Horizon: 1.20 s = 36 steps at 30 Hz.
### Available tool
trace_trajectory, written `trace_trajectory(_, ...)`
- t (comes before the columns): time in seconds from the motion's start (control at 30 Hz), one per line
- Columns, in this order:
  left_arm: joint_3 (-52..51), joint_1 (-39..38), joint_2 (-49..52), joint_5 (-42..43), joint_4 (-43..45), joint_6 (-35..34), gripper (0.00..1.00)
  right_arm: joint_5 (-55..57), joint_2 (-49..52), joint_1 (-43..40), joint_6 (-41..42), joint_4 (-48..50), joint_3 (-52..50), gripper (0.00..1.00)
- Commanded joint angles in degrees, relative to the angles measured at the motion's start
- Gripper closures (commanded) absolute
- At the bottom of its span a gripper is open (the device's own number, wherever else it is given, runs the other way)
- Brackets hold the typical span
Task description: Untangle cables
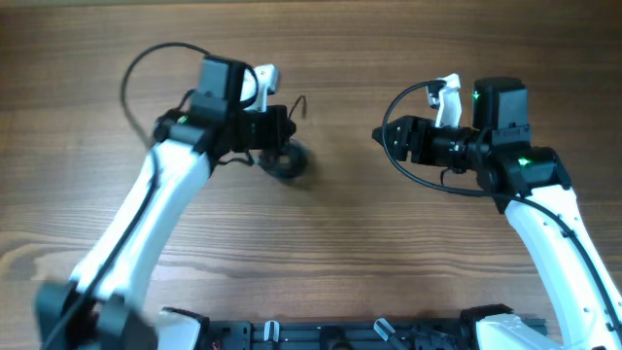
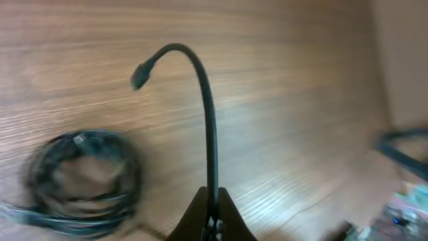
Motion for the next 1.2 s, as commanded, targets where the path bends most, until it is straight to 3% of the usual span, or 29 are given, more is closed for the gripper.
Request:
trace_trajectory(0.0, 0.42, 0.07, -3.41, 4.28, -1.86, 1.46, 0.96, -5.64, 0.61, 0.31, 0.61, 0.83, 0.87, 0.32)
trace_trajectory(0.4, 0.44, 6.14, -5.18, 8.37, 5.14, -12.44, 0.96, 4.52, 5.77, 13.38, 7.5, 0.22, 0.87, 0.36)
trace_trajectory(0.8, 0.44, 6.16, -5.18, 8.79, 3.1, -12.41, 0.96, 4.59, 18.62, 19.58, 9.14, 8.57, 0.87, 0.42)
trace_trajectory(1.17, 0.44, 6.19, -5.18, 8.76, 2.93, -13.57, 0.96, 9.79, 23.61, 22.82, 11.98, 14.62, 0.87, 0.59)
